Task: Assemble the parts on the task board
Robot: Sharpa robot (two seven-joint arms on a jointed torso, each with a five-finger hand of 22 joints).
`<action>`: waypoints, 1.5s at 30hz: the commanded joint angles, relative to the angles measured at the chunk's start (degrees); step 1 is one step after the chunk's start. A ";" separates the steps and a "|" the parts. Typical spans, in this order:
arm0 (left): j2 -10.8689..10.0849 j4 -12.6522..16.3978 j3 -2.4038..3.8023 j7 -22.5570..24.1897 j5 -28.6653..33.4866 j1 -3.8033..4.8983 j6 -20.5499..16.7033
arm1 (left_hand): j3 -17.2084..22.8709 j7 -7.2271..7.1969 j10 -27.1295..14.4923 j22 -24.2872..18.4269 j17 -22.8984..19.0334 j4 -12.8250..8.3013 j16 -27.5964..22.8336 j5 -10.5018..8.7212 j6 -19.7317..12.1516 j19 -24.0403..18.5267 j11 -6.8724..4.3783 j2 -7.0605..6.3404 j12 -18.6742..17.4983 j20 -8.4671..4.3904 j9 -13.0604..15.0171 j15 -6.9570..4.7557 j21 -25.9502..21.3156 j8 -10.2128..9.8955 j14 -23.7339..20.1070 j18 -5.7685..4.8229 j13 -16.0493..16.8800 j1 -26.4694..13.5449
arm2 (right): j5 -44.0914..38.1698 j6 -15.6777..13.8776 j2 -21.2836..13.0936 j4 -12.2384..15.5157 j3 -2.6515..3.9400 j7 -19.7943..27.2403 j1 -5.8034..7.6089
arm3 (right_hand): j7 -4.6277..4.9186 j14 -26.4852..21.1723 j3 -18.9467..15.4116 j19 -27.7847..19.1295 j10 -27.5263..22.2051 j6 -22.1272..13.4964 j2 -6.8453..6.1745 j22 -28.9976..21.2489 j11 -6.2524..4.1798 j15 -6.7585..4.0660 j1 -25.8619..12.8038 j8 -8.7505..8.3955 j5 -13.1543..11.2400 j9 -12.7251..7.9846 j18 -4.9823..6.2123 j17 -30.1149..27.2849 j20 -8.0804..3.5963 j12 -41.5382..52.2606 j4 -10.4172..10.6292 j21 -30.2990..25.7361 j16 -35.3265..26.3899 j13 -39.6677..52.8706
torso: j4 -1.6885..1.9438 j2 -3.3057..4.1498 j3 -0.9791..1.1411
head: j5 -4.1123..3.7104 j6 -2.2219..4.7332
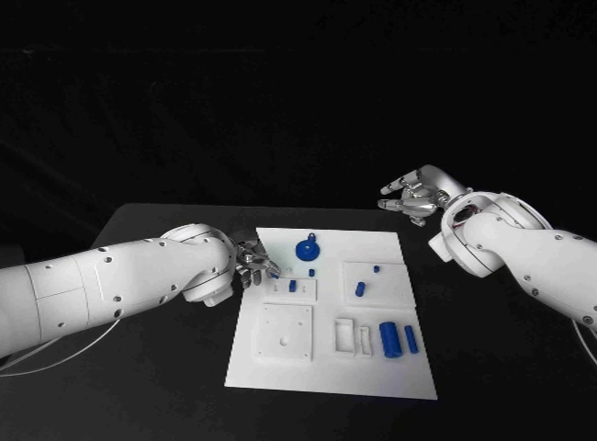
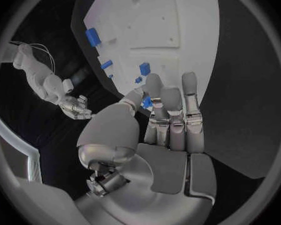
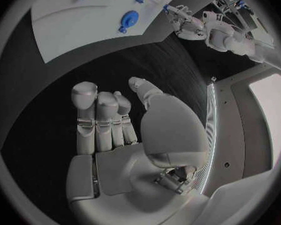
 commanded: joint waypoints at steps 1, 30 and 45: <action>0.22 0.01 0.02 -2.75 -2.35 -0.02 2.92 | 0.78 -6.09 1.92 0.95 0.05 -0.54 -0.07 0.30 7.88 0.32 -1.34 0.51 0.31 0.08 2.01 -0.17 0.27 0.32 0.33 -0.87 -0.04 0.39 | -0.12 0.40 -0.01 0.10 0.03 0.12 -0.04 | 0.12 0.29 0.02 3.10 -0.11 -0.20 -0.05 4.31 -0.12 0.12 -0.52 -0.21 0.35 -0.07 1.13 -0.02 0.29 0.12 0.46 0.19 0.07 -0.04 | 0.11 0.00 0.00 | 0.00 -0.30; 1.09 -1.25 0.05 -4.14 -0.36 -0.78 5.23 | 0.94 -6.12 1.90 0.87 0.22 -0.49 -0.07 -0.93 7.29 0.24 -1.30 1.43 0.52 0.12 3.86 -0.16 0.52 0.76 0.41 -0.87 0.32 -0.29 | -0.12 0.47 0.29 -0.03 0.03 0.04 -0.07 | 0.12 0.30 0.49 3.11 -0.10 -0.08 -0.25 4.33 -0.15 0.09 -0.63 -0.19 2.04 -0.06 1.13 0.04 0.26 0.16 0.35 0.25 0.13 0.01 | 0.08 0.03 -0.01 | -0.35 -1.55; 1.51 -1.20 0.06 -3.75 -0.44 -0.78 5.33 | 1.02 -6.13 1.91 0.89 0.24 -0.66 -0.07 -0.95 7.23 0.23 -1.33 1.49 0.48 0.13 4.19 -0.15 0.57 0.80 0.43 -0.87 0.45 -0.30 | -0.12 0.47 0.39 -0.07 0.03 0.04 -0.08 | 0.11 0.30 0.54 3.11 -0.07 0.18 -0.28 4.33 -0.16 0.09 -0.70 -0.17 2.07 -0.04 1.12 0.03 0.26 0.21 0.32 0.27 0.12 0.06 | 0.13 0.04 -0.06 | -0.22 -1.41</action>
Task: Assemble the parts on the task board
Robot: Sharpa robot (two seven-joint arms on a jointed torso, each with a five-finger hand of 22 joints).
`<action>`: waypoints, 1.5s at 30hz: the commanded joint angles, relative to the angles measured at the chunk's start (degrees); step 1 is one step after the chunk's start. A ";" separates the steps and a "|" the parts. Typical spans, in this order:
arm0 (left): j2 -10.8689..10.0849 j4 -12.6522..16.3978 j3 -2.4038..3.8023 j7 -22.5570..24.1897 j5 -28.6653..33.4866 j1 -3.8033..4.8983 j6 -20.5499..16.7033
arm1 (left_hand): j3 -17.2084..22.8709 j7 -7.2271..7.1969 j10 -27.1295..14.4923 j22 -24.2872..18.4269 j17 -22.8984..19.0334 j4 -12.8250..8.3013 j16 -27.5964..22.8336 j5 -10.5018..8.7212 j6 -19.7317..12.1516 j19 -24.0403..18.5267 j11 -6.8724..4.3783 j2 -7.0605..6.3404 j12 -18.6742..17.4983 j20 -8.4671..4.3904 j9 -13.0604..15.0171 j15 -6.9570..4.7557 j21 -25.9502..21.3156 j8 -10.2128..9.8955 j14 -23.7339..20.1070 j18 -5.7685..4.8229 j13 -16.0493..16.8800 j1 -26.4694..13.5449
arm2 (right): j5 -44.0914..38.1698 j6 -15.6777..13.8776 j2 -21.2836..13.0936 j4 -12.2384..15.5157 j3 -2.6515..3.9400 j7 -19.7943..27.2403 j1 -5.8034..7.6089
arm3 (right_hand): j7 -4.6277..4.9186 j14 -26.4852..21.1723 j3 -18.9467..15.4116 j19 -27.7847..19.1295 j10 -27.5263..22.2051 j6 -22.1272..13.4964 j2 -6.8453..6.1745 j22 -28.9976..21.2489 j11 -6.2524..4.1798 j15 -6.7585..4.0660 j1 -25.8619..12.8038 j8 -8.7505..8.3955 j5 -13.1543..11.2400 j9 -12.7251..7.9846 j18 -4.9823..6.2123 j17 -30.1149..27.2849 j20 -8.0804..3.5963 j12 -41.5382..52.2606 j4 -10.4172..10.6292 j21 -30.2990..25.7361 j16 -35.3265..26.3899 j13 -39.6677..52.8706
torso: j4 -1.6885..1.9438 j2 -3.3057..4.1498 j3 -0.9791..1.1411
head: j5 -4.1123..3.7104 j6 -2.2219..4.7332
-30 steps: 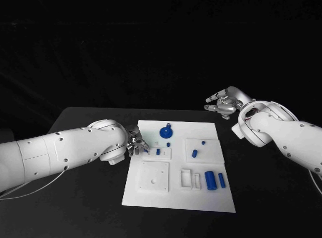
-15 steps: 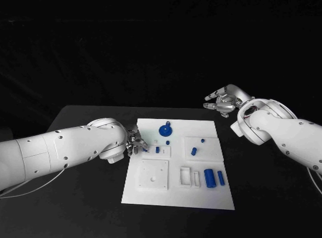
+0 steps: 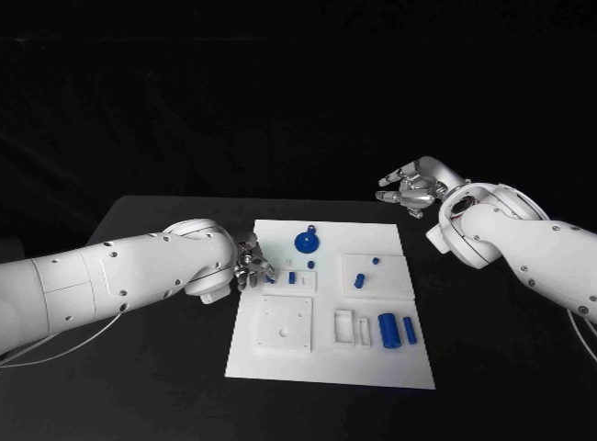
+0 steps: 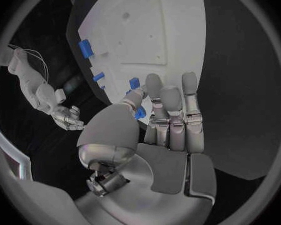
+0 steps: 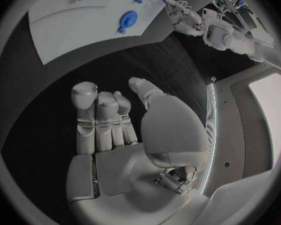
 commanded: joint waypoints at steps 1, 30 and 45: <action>0.23 0.17 0.03 0.52 0.27 0.00 0.14 | 0.71 -6.11 1.91 0.87 0.07 -0.74 -0.07 0.38 7.20 0.25 -1.33 0.80 -0.01 0.10 3.94 -0.28 0.35 0.28 -0.06 -0.87 0.16 0.38 | -0.18 0.46 0.06 0.03 0.03 0.12 -0.03 | 0.12 0.30 0.22 3.11 -0.07 0.17 -0.05 4.36 -0.16 0.09 -0.46 -0.17 0.24 -0.04 1.13 0.03 0.26 0.21 0.00 0.27 0.12 0.06 | 0.02 0.03 -0.02 | 0.03 0.07; 1.39 -0.85 0.08 0.04 -1.17 -0.03 -0.88 | 0.77 -6.13 1.91 0.87 0.02 -0.80 -0.10 0.42 7.24 0.28 -1.35 0.82 0.02 0.08 4.13 -0.30 0.42 0.24 0.06 -0.87 0.29 0.28 | -0.18 0.50 -0.12 0.05 0.03 0.04 -0.04 | 0.12 0.30 0.22 3.11 -0.07 0.17 -0.05 4.36 -0.16 0.09 -0.46 -0.17 0.24 -0.04 1.13 0.03 0.26 0.21 0.00 0.27 0.12 0.06 | 0.05 0.03 -0.05 | -0.14 0.03; 1.83 -1.21 0.07 -0.24 -1.32 -0.38 -0.16 | 0.70 -6.08 1.90 0.85 -0.08 -0.60 -0.25 0.07 7.10 0.17 -1.25 0.84 -0.16 0.13 4.29 -0.26 0.39 0.19 -0.05 -0.87 0.31 0.30 | 1.18 0.81 -0.11 0.25 0.03 0.03 -0.08 | 0.11 0.30 0.30 3.11 -0.07 0.16 0.03 4.31 -0.17 0.08 -0.52 -0.19 0.36 -0.05 1.13 0.00 0.24 0.17 -0.01 0.20 0.07 0.05 | -0.01 0.03 0.01 | -0.14 -0.20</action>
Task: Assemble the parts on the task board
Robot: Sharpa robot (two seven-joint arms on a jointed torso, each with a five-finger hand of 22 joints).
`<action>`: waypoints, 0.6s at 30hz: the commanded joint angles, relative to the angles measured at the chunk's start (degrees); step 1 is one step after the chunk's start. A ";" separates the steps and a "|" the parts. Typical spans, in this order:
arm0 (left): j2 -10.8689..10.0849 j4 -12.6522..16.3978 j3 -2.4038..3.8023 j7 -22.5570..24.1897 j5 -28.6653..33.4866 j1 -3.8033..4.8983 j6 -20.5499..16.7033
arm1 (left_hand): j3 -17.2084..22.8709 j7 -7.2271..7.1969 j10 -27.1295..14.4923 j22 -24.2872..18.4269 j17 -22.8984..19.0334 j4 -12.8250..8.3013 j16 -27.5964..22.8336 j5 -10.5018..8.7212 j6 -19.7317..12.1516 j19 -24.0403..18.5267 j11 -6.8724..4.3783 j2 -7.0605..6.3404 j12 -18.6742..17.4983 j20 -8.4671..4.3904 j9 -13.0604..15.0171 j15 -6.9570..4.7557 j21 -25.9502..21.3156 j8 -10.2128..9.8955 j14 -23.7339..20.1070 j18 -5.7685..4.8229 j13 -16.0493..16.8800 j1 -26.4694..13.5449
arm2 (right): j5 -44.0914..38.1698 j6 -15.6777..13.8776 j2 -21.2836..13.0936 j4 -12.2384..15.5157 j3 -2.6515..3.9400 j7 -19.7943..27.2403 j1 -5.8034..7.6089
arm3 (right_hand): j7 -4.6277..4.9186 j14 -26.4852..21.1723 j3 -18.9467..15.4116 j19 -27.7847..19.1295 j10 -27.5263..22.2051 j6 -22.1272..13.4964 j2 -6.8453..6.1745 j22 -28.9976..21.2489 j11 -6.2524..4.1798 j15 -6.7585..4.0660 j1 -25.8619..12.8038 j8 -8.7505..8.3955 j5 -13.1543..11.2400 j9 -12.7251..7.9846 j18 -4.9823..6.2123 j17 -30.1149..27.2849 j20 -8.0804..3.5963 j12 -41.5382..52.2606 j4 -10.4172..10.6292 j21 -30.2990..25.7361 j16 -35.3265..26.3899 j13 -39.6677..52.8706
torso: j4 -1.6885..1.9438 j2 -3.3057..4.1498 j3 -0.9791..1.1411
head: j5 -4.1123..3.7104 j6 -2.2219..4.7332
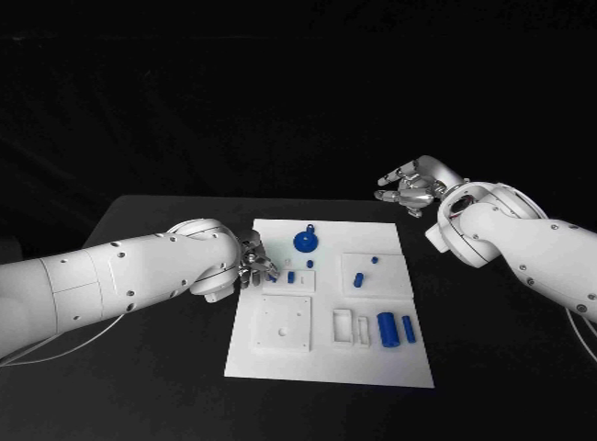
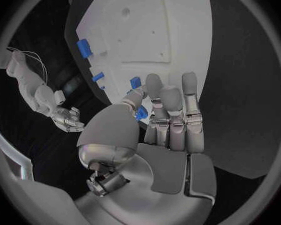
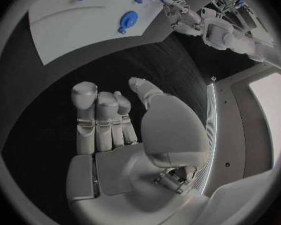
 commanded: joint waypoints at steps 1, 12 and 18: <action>0.20 -0.02 0.01 -0.20 -0.36 -0.11 0.55 | 0.73 -6.07 1.90 0.87 -0.06 -0.56 -0.25 0.06 7.10 0.18 -1.25 0.77 -0.15 0.12 4.25 -0.37 0.17 0.23 0.06 -0.87 0.07 0.22 | 1.04 0.81 0.02 0.21 0.03 0.09 -0.06 | 0.12 0.30 0.30 3.11 -0.07 0.16 0.02 4.32 -0.17 0.08 -0.52 -0.19 0.37 -0.05 1.14 0.00 0.24 0.17 -0.01 0.20 0.07 0.05 | -0.04 -0.02 0.02 | 0.11 -0.11; 0.04 0.16 -0.01 -0.65 -1.09 -0.19 1.55 | 0.75 -6.05 1.90 0.89 -0.09 -0.59 -0.28 0.10 7.04 0.15 -1.26 0.74 -0.24 0.13 4.29 -0.36 0.18 0.21 0.06 -0.87 0.10 0.39 | 1.50 0.96 -0.12 0.32 0.03 0.04 -0.13 | 0.12 0.30 0.30 3.11 -0.07 0.16 0.02 4.32 -0.17 0.08 -0.52 -0.19 0.37 -0.05 1.14 0.00 0.24 0.17 -0.01 0.20 0.07 0.05 | 0.00 -0.01 -0.04 | 0.03 -0.11; 0.02 0.34 -0.01 -0.77 -1.20 -0.22 2.11 | 0.80 -6.05 1.91 0.90 -0.10 -0.66 -0.27 0.17 7.02 0.14 -1.27 0.72 -0.25 0.14 4.28 -0.35 0.19 0.19 0.05 -0.87 0.12 0.47 | 1.52 0.98 -0.12 0.30 0.03 0.03 -0.17 | 0.12 0.30 0.30 3.11 -0.07 0.16 0.02 4.32 -0.17 0.08 -0.52 -0.19 0.37 -0.05 1.14 0.00 0.24 0.17 -0.01 0.20 0.07 0.05 | -0.03 0.01 -0.04 | 0.07 -0.26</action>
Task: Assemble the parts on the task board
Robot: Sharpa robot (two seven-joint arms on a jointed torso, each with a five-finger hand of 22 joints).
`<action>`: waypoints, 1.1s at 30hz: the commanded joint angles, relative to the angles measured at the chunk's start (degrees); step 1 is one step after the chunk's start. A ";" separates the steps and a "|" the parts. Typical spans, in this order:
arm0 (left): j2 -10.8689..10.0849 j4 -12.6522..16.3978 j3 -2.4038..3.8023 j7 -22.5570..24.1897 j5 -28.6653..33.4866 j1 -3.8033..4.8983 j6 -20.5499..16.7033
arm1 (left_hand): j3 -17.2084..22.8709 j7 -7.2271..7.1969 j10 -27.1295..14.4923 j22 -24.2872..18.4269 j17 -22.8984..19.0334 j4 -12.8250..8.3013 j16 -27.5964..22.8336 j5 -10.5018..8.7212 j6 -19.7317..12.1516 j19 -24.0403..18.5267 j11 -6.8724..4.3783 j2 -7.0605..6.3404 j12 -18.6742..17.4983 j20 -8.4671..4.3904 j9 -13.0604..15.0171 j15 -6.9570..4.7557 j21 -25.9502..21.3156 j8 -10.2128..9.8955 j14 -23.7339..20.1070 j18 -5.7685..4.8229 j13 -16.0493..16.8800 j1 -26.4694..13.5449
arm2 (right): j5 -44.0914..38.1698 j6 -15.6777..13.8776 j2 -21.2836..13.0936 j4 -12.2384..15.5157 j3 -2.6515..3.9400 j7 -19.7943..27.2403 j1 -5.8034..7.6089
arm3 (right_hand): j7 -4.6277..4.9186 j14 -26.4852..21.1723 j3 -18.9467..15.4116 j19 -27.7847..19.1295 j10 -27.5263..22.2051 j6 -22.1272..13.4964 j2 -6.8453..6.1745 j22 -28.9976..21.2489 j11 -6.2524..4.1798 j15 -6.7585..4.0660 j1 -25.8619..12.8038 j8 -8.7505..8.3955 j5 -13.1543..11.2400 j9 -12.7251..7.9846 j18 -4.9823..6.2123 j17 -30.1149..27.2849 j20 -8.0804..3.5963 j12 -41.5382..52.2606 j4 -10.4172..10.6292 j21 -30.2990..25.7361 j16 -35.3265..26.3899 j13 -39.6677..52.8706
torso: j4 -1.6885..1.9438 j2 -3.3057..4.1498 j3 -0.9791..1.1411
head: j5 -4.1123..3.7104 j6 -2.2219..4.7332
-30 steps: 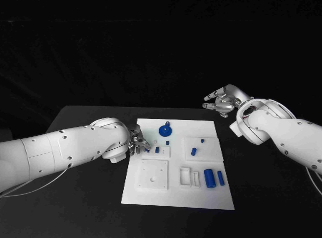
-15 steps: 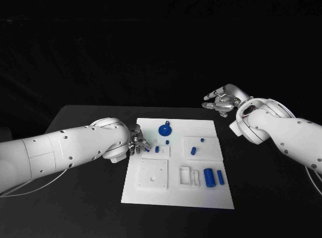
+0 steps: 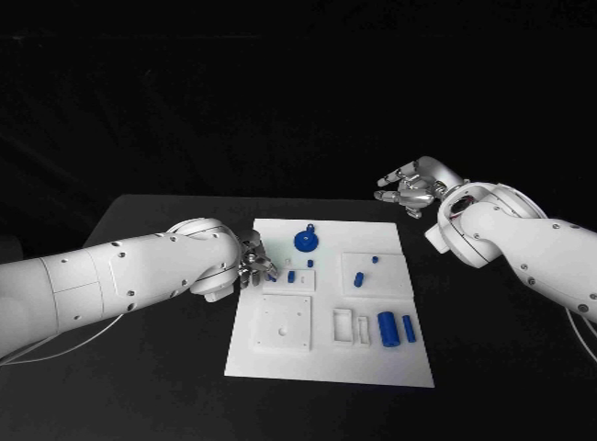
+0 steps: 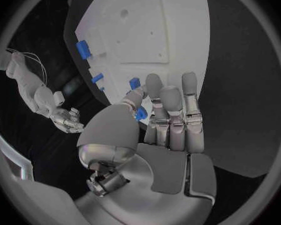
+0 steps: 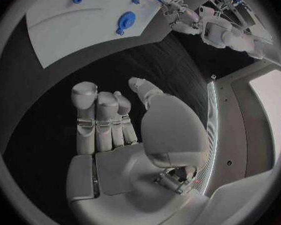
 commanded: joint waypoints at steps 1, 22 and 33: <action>0.05 0.27 -0.07 -0.46 -0.49 -0.17 1.72 | 0.79 -6.05 1.91 0.87 -0.09 -0.66 -0.27 0.19 7.03 0.14 -1.27 0.72 -0.25 0.14 3.43 -0.44 0.19 0.16 0.14 -0.87 0.07 0.46 | 0.22 0.76 -0.02 0.08 0.03 0.09 -0.06 | 0.12 0.29 0.30 3.11 -0.07 0.15 0.02 4.33 -0.17 0.08 -0.52 -0.19 0.19 -0.05 1.13 0.00 0.24 0.17 -0.01 0.20 0.07 0.05 | -0.03 0.02 -0.01 | 0.03 -0.15; 0.24 0.10 -0.07 -0.37 -0.30 -0.28 3.56 | 0.39 -5.99 1.92 0.84 -0.20 -0.42 -0.27 -0.30 7.62 0.19 -1.10 0.47 -0.36 0.17 2.07 -0.42 0.20 -0.53 0.20 -0.87 0.81 0.62 | 0.22 0.73 0.05 -0.02 0.03 0.12 -0.12 | 0.13 0.30 0.35 3.11 -0.06 0.13 0.01 4.28 -0.17 0.07 -0.57 -0.18 0.32 -0.05 1.17 0.01 0.25 0.19 -0.11 0.14 0.06 0.07 | -0.02 0.03 0.04 | 0.02 -0.31; 0.54 -0.14 -0.07 -0.50 -0.27 -0.34 4.43 | 0.16 -6.13 1.97 0.83 -0.07 -0.09 -0.01 -0.39 8.08 0.29 -1.17 0.54 0.06 0.20 1.78 -0.45 0.22 -0.47 0.33 -0.86 0.84 0.38 | 0.22 0.71 0.07 0.01 0.03 0.13 -0.13 | 0.13 0.30 0.35 3.11 -0.06 0.13 0.01 4.28 -0.17 0.07 -0.57 -0.18 0.32 -0.05 1.17 0.01 0.25 0.19 -0.11 0.14 0.06 0.07 | -0.03 0.04 0.00 | 0.00 -0.42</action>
